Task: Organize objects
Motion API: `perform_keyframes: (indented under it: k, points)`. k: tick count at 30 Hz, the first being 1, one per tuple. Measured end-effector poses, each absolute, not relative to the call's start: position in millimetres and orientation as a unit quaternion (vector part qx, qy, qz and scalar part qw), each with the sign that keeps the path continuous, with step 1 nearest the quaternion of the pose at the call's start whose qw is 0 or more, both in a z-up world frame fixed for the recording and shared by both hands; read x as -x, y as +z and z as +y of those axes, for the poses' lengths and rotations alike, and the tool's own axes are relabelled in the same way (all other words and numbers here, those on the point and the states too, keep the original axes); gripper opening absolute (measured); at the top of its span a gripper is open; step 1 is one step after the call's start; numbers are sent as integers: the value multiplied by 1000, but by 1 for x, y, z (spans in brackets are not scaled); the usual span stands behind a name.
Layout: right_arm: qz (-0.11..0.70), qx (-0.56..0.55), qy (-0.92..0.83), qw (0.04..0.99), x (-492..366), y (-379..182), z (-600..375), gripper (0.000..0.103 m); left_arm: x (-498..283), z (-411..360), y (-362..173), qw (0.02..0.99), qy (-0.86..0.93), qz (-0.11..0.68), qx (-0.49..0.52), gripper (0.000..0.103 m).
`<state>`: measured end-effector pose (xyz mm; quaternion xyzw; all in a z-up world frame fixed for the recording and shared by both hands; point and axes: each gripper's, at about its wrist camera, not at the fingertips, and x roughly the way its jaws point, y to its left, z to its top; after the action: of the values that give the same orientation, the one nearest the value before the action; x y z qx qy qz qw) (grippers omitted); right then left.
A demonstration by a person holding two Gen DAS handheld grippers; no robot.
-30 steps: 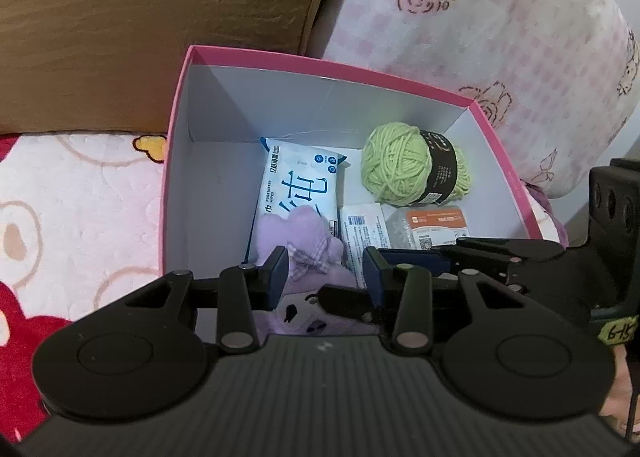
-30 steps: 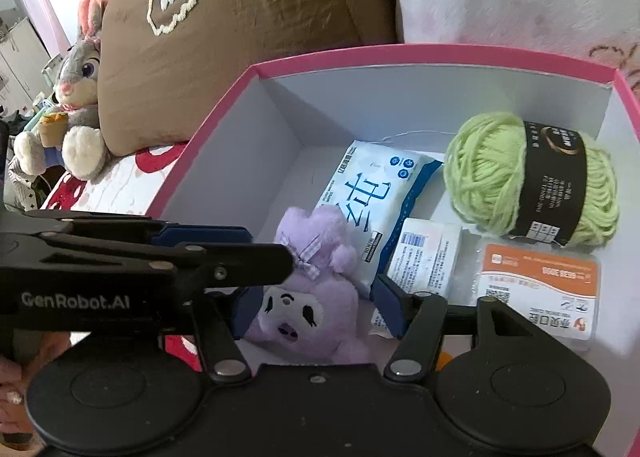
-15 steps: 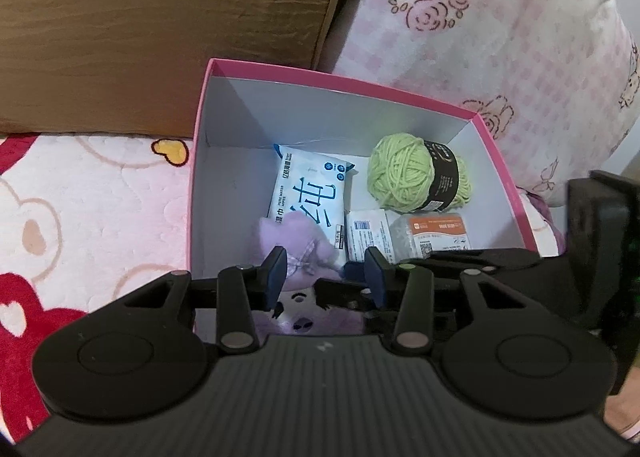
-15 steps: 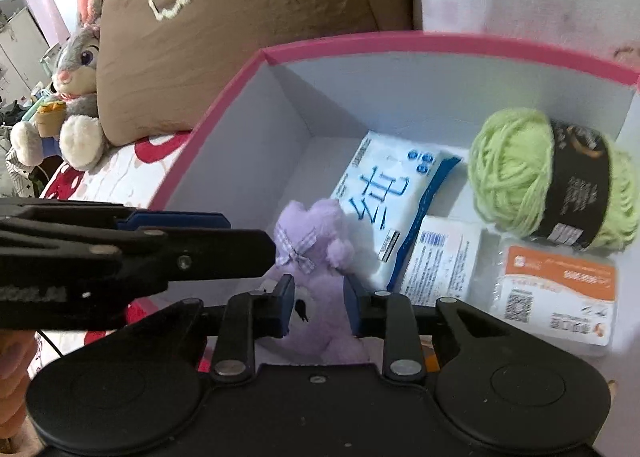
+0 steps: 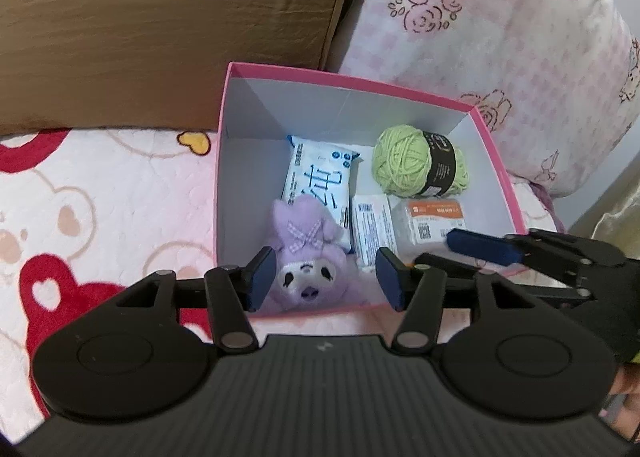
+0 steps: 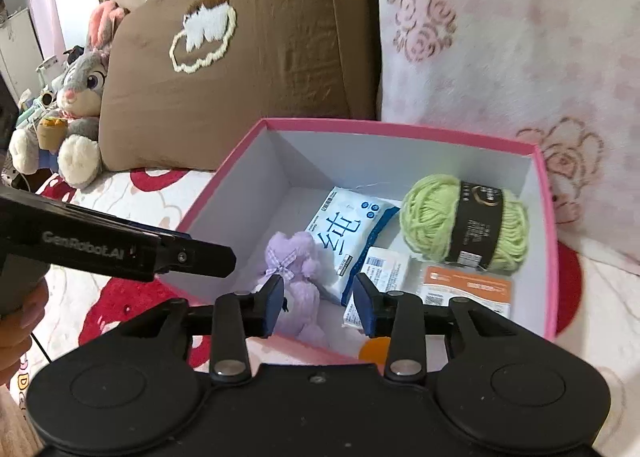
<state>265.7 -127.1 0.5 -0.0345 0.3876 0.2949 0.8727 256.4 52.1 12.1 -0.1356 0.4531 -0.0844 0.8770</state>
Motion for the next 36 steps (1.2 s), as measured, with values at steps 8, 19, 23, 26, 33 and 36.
perform_keyframes:
  k: [8, 19, 23, 26, 33, 36]
  points:
    - [372, 40, 280, 884, -231, 30, -140, 55, -230, 58, 34, 875, -63, 465, 117, 61]
    - [337, 11, 285, 897, -179, 78, -172, 69, -174, 39, 93, 889, -57, 451, 63, 65]
    - [325, 21, 279, 904, -159, 93, -179, 73, -153, 32, 108, 889, -68, 448, 61, 70]
    - [314, 45, 264, 911, -144, 99, -181, 75, -138, 30, 113, 890, -71, 447, 60, 71]
    - [314, 56, 245, 916, -119, 98, -190, 78, -110, 30, 107, 889, -57, 449, 71, 73]
    - [320, 55, 236, 916, -113, 93, -194, 80, -102, 29, 103, 889, -47, 449, 71, 73]
